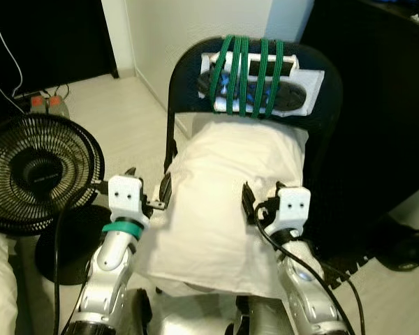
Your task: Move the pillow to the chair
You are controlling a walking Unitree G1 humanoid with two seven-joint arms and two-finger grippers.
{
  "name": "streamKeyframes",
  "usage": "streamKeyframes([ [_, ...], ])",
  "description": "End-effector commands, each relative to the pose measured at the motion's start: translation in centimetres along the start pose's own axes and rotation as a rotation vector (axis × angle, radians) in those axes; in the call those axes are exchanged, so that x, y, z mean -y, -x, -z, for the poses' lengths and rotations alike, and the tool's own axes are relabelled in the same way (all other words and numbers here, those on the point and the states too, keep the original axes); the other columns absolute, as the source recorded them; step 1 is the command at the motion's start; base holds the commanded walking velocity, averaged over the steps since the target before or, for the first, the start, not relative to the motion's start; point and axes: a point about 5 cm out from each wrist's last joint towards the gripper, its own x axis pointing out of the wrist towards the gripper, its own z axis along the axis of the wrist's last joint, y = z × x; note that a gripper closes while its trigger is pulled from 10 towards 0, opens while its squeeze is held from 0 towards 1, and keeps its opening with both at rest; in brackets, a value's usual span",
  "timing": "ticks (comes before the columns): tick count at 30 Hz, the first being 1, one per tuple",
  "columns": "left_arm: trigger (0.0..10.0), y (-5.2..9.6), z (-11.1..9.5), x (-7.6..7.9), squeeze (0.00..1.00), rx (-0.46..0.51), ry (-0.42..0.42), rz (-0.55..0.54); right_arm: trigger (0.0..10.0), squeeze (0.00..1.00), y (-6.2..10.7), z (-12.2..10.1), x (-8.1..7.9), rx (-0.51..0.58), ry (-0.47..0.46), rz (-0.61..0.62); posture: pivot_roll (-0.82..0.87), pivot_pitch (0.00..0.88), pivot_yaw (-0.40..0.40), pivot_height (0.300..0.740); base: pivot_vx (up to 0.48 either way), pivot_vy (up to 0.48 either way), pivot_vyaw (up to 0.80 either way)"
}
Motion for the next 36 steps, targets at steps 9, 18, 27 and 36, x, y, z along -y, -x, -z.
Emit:
streamKeyframes([
  [9,10.0,-0.3,0.3,1.4,0.00,-0.019,-0.002,0.060,10.0,0.00,-0.2,0.2,-0.4,-0.012,-0.043,0.019,0.01,0.028,0.016,0.685,0.000,0.000,0.00],
  [18,10.0,-0.7,0.6,1.6,0.00,-0.024,0.011,0.045,10.0,0.00,-0.2,0.3,-1.7,-0.028,-0.056,-0.017,0.00,0.028,0.035,0.720,0.000,0.000,0.00],
  [27,10.0,-0.7,0.4,1.6,0.00,-0.023,-0.001,0.062,10.0,0.00,-0.2,0.1,-1.7,-0.026,-0.045,-0.032,-0.01,0.028,0.042,0.740,0.000,0.000,0.00],
  [36,10.0,-0.2,1.1,0.1,0.00,-0.045,0.006,-0.017,10.0,0.00,0.1,1.2,-2.1,-0.092,-0.071,-0.069,0.01,0.024,0.027,0.740,0.000,0.000,0.00],
])
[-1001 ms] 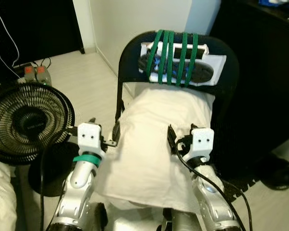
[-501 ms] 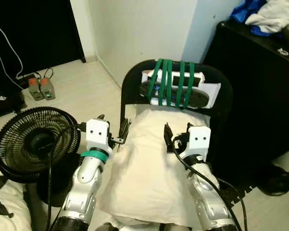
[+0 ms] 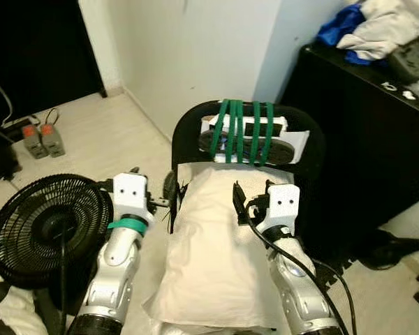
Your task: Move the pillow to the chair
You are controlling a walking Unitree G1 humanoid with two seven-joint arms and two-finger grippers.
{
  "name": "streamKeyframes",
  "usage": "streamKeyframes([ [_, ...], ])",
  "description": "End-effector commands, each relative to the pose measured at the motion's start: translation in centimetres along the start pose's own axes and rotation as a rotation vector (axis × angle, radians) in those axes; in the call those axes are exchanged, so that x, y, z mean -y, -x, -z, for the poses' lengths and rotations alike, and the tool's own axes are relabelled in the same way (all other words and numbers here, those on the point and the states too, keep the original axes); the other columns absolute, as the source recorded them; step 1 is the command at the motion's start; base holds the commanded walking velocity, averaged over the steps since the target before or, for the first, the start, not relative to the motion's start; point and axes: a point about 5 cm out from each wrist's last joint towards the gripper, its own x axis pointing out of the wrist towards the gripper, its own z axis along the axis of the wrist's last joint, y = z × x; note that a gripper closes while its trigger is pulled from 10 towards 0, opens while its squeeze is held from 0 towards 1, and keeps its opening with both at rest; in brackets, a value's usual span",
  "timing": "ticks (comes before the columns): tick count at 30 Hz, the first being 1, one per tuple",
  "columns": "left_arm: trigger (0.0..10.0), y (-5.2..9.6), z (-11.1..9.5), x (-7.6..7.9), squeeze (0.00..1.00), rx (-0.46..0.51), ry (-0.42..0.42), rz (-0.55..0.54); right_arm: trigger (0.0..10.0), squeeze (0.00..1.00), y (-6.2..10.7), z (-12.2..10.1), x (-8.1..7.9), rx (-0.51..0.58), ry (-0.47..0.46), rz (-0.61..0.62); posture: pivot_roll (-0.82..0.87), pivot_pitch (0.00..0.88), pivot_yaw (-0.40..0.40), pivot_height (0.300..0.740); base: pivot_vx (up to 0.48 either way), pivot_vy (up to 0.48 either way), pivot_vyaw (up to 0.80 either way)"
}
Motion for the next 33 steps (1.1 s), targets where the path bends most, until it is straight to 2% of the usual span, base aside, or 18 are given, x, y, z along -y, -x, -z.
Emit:
streamKeyframes([
  [1,10.0,0.7,1.2,-0.2,0.00,-0.044,-0.012,-0.019,10.0,0.00,0.4,1.2,-0.2,-0.064,-0.005,-0.015,0.01,0.024,0.027,0.740,0.000,0.000,0.00],
  [2,10.0,0.7,1.1,-0.2,0.00,-0.049,-0.002,-0.020,10.0,0.00,0.4,1.5,-0.4,-0.078,-0.031,-0.036,0.02,0.038,0.012,0.740,0.000,0.000,0.00],
  [5,10.0,1.3,1.4,-0.2,0.00,-0.057,-0.044,-0.012,10.0,0.00,0.9,2.4,-0.7,-0.121,-0.005,-0.068,0.03,0.049,0.007,0.740,0.000,0.000,0.00],
  [6,10.0,1.6,1.6,-0.4,0.00,-0.065,-0.039,-0.024,10.0,0.00,1.0,2.8,-0.8,-0.130,-0.018,-0.072,0.03,0.024,-0.001,0.740,0.000,0.000,0.00],
  [10,10.0,2.3,2.2,-1.0,0.00,-0.087,-0.028,-0.061,10.0,0.00,1.3,3.7,-0.9,-0.166,-0.058,-0.060,0.04,0.030,0.000,0.740,0.000,0.000,0.00],
  [15,10.0,2.7,2.7,-1.1,0.00,-0.108,-0.015,-0.073,10.0,0.00,1.3,4.3,-0.7,-0.200,-0.059,-0.050,0.06,0.039,-0.018,0.740,0.000,0.000,0.00],
  [19,10.0,3.3,4.3,-1.2,0.00,-0.168,-0.019,-0.085,10.0,0.00,1.1,5.5,-0.8,-0.257,-0.092,-0.049,0.06,0.054,-0.009,0.740,0.000,0.000,0.00],
  [21,10.0,3.3,4.3,-1.2,0.00,-0.168,-0.019,-0.085,10.0,0.00,1.1,5.5,-0.8,-0.257,-0.092,-0.049,0.06,0.054,-0.009,0.740,0.000,0.000,0.00],
  [23,10.0,3.1,4.0,-1.4,0.00,-0.151,-0.001,-0.091,10.0,0.00,0.5,5.0,-0.6,-0.217,-0.148,-0.017,0.06,0.038,-0.027,0.740,0.000,0.000,0.00],
  [25,10.0,2.9,3.9,-1.5,0.00,-0.150,-0.005,-0.094,10.0,0.00,0.3,4.7,-0.8,-0.200,-0.143,-0.029,0.06,0.034,-0.027,0.740,0.000,0.000,0.00],
  [30,10.0,2.8,4.3,-1.4,0.00,-0.169,0.005,-0.119,10.0,0.00,0.3,5.2,-1.3,-0.237,-0.122,-0.070,0.07,0.037,-0.049,0.740,0.000,0.000,0.00],
  [33,10.0,2.8,4.0,-1.3,0.00,-0.162,0.041,-0.124,10.0,0.00,0.2,5.2,-1.7,-0.249,-0.167,-0.084,0.06,0.043,-0.027,0.740,0.000,0.000,0.00],
])
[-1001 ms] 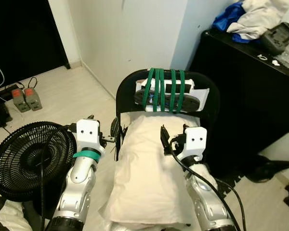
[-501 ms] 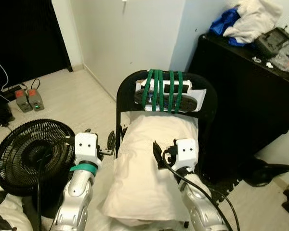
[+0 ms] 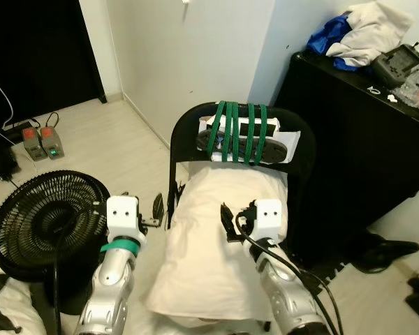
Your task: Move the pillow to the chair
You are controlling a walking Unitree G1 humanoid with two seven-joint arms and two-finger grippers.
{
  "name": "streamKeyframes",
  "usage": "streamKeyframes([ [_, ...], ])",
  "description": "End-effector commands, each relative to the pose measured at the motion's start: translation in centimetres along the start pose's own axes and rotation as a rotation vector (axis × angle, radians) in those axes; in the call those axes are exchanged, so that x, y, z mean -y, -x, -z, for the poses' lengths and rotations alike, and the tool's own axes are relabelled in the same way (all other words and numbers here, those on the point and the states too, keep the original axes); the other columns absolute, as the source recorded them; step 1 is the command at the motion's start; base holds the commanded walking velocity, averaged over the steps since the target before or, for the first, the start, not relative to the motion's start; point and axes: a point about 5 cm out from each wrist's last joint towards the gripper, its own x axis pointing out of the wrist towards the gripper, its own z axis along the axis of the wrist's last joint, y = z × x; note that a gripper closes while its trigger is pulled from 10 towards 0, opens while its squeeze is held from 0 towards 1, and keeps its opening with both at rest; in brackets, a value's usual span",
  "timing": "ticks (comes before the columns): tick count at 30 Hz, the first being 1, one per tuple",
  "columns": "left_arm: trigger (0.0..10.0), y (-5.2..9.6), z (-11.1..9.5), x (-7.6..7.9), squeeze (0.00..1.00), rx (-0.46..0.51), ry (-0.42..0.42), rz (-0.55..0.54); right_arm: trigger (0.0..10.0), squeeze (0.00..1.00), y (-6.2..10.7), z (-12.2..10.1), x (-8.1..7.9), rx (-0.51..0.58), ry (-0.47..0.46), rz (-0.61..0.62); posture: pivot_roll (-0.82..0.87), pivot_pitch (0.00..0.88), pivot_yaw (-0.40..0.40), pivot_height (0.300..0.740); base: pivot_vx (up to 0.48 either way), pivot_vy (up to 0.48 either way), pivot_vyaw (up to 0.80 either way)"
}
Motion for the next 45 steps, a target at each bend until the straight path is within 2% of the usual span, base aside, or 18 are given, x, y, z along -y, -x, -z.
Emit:
streamKeyframes([
  [1,10.0,0.3,0.4,-0.1,0.00,-0.022,0.020,-0.011,10.0,0.00,0.0,0.5,-0.3,-0.026,-0.028,-0.006,0.06,0.043,-0.027,0.740,0.000,0.000,0.00],
  [6,10.0,0.5,0.3,-0.2,0.00,-0.019,0.068,-0.022,10.0,0.00,-0.1,0.1,0.1,-0.003,0.032,0.071,0.05,0.011,-0.026,0.740,0.000,0.000,0.00],
  [11,10.0,0.4,0.2,-0.2,0.00,-0.005,0.084,-0.018,10.0,0.00,-0.2,-0.1,0.4,0.011,0.059,0.095,0.05,0.035,-0.024,0.740,0.000,0.000,0.00],
  [20,10.0,0.4,-0.2,0.7,0.00,-0.003,0.062,0.047,10.0,0.00,-0.1,-0.8,0.5,0.039,0.053,0.067,0.04,0.021,-0.009,0.740,0.000,-0.480,0.00],
  [27,10.0,0.1,-0.3,1.0,0.00,-0.005,0.050,0.066,10.0,0.00,0.0,-0.7,0.9,0.030,0.050,0.091,0.04,0.051,-0.005,0.740,0.000,-0.480,0.00],
  [35,10.0,0.2,-0.3,0.7,0.00,-0.013,0.050,0.061,10.0,0.00,0.4,-0.4,1.2,0.030,0.052,0.113,0.04,0.061,0.007,0.740,0.000,-0.480,0.00],
  [45,10.0,0.4,-0.3,0.3,0.00,-0.013,0.046,0.051,10.0,0.00,0.2,-0.2,0.9,0.022,0.062,0.095,0.05,0.054,-0.006,0.740,0.000,-0.469,0.00],
])
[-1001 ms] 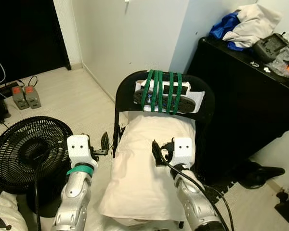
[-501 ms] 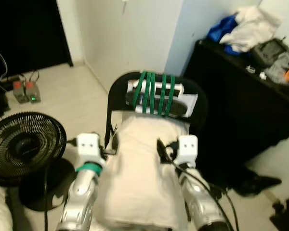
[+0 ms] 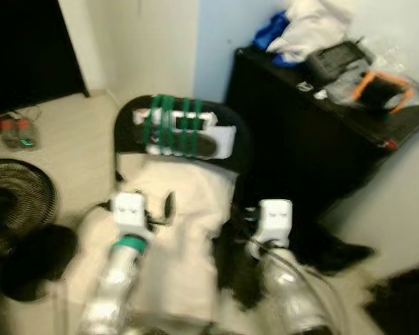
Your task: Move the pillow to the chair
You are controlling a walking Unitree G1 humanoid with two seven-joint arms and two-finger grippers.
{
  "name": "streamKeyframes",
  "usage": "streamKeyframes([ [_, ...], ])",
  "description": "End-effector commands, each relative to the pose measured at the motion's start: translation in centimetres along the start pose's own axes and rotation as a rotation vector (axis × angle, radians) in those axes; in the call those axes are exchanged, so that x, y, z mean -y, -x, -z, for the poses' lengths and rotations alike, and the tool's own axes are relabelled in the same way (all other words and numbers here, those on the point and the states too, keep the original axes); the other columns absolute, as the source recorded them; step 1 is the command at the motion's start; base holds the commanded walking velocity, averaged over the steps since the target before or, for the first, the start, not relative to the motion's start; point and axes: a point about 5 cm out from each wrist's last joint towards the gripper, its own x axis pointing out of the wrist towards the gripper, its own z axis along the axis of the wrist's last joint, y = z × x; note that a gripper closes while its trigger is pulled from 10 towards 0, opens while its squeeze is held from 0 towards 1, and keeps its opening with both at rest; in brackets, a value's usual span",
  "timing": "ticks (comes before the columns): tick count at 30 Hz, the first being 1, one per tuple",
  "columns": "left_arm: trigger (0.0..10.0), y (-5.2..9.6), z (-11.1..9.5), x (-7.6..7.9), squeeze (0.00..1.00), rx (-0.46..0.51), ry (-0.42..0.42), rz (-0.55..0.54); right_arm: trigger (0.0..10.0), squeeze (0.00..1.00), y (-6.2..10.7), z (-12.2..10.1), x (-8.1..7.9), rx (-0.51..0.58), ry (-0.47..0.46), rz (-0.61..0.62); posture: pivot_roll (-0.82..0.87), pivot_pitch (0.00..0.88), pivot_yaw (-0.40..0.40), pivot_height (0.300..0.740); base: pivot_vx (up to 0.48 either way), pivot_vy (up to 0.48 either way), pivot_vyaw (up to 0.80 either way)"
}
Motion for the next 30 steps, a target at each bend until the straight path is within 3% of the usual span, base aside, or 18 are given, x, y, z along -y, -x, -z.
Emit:
streamKeyframes([
  [1,10.0,0.30,0.43,0.04,0.00,-0.022,0.006,-0.007,10.0,0.00,0.10,0.42,0.14,-0.017,-0.007,0.008,0.05,0.054,-0.006,0.740,0.000,-0.465,0.00],
  [5,10.0,0.37,0.39,-0.04,0.00,-0.032,-0.001,0.004,10.0,0.00,0.05,0.37,0.15,-0.017,-0.004,0.006,0.05,0.052,-0.007,0.740,0.000,-0.232,0.00],
  [14,10.0,0.59,0.73,-0.42,0.00,-0.063,0.015,0.007,10.0,0.00,0.13,0.45,0.30,-0.019,0.002,0.005,0.05,0.045,-0.006,0.740,0.000,0.473,0.00],
  [26,10.0,0.87,0.97,-0.88,0.00,-0.069,-0.050,-0.004,10.0,0.00,0.33,1.06,0.12,-0.041,-0.002,-0.016,0.06,0.034,-0.002,0.740,0.000,0.000,0.00],
  [30,10.0,1.10,1.24,-0.94,0.00,-0.077,-0.095,-0.001,10.0,0.00,0.41,0.91,0.16,-0.021,-0.036,-0.018,0.06,0.031,-0.001,0.740,0.000,0.000,0.80],
])
